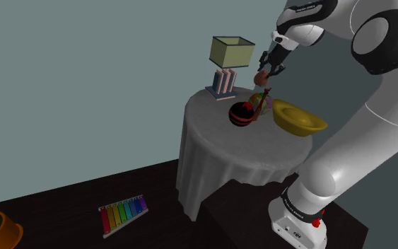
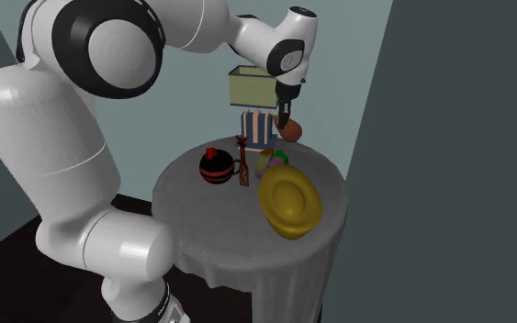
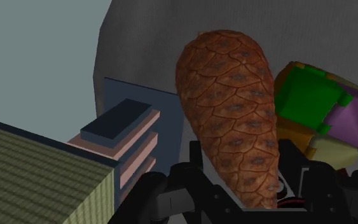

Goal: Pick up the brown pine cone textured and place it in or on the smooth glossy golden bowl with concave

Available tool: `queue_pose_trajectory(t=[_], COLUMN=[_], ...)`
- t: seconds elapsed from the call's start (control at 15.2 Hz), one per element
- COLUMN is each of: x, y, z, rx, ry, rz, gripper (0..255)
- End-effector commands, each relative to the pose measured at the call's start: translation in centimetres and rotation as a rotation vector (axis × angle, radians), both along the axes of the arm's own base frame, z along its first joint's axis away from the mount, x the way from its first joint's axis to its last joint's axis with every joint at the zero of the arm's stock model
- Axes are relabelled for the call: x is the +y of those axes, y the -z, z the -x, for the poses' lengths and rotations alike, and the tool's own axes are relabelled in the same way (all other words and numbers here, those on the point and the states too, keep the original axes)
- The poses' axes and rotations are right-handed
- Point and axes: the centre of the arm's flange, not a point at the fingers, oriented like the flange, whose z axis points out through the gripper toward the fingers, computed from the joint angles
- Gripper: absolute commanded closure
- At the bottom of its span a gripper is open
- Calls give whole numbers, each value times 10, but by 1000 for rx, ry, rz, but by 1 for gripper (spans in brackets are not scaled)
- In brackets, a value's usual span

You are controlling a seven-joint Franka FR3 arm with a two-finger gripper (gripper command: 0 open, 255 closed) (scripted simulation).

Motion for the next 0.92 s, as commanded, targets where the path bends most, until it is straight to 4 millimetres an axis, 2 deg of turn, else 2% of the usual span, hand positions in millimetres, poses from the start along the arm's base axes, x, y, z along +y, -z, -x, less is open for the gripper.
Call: queue_pose_trajectory(t=[0.0, 0.86], x=[3, 8], y=[1, 2], z=[26, 198], rx=[0, 0], ry=[-1, -1], rz=[0, 0], gripper=[255, 255])
